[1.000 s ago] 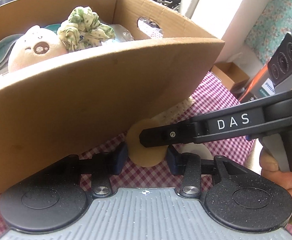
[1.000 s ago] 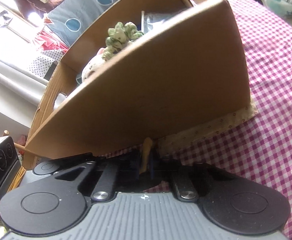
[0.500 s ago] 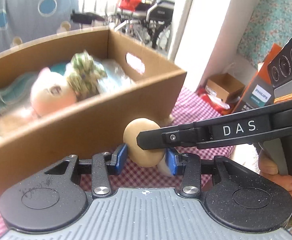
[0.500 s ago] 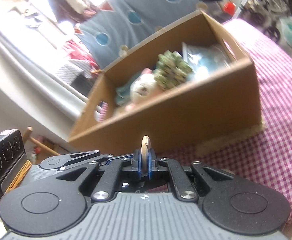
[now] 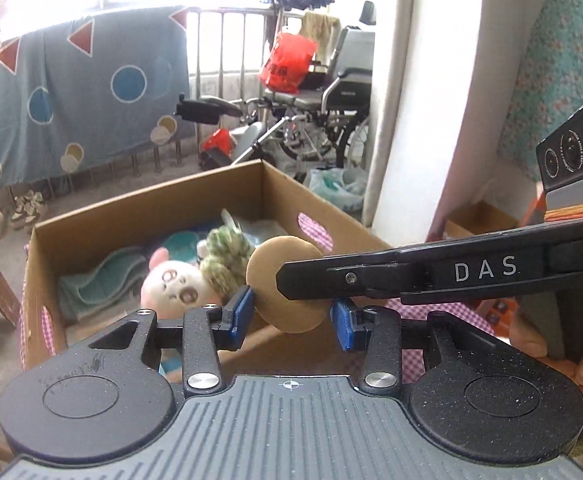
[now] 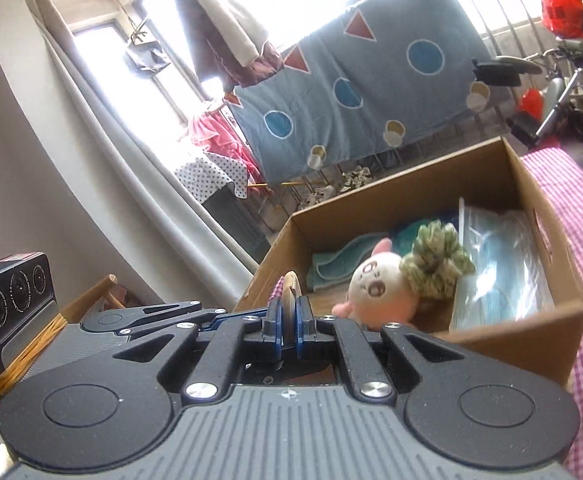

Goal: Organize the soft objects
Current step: 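Lift the sponge and carry it over the cardboard box, then lower the sponge into the box and open the right gripper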

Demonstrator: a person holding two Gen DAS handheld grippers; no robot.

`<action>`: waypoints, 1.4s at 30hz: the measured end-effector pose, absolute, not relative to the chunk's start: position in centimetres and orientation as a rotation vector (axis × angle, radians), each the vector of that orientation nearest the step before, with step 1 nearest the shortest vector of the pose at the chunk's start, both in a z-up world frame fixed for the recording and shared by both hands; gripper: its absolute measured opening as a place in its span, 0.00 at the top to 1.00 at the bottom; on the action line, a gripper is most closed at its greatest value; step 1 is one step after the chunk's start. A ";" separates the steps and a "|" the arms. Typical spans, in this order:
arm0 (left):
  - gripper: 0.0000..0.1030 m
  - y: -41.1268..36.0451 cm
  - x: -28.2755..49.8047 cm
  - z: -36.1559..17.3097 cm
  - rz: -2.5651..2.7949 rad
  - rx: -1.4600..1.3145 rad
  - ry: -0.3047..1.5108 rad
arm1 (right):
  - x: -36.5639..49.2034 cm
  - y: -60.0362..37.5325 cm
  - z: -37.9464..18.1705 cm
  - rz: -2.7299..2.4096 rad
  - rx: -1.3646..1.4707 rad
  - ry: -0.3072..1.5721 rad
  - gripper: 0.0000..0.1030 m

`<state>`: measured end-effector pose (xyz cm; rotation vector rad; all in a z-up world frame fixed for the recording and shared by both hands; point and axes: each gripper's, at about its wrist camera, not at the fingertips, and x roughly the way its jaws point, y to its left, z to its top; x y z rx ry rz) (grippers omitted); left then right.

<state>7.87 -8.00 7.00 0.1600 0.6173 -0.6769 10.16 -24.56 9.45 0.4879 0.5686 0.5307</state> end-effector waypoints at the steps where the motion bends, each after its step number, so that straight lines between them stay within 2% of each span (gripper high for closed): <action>1: 0.59 -8.1 8.4 7.2 -0.677 0.155 0.611 | 10.8 -24.7 9.7 0.531 0.481 0.573 0.93; 7: 0.58 -9.1 12.2 6.8 -0.672 0.122 0.615 | 15.7 -26.0 9.4 0.522 0.492 0.692 0.93; 13: 0.51 -9.2 14.5 4.7 -0.682 0.085 0.669 | 20.4 -27.2 7.5 0.469 0.464 0.835 0.93; 17: 0.42 -7.8 14.8 3.9 -0.686 0.051 0.698 | 23.5 -27.6 5.4 0.436 0.449 0.955 0.93; 28: 0.40 -4.8 15.5 3.7 -0.680 -0.008 0.682 | 30.2 -24.4 -1.4 0.419 0.394 1.330 0.93; 34: 0.39 -4.1 16.0 3.0 -0.681 -0.033 0.706 | 30.6 -23.6 -1.3 0.363 0.278 1.364 0.89; 42: 0.36 -3.4 16.0 3.0 -0.688 -0.050 0.701 | 29.7 -23.5 1.3 0.336 0.220 1.288 0.87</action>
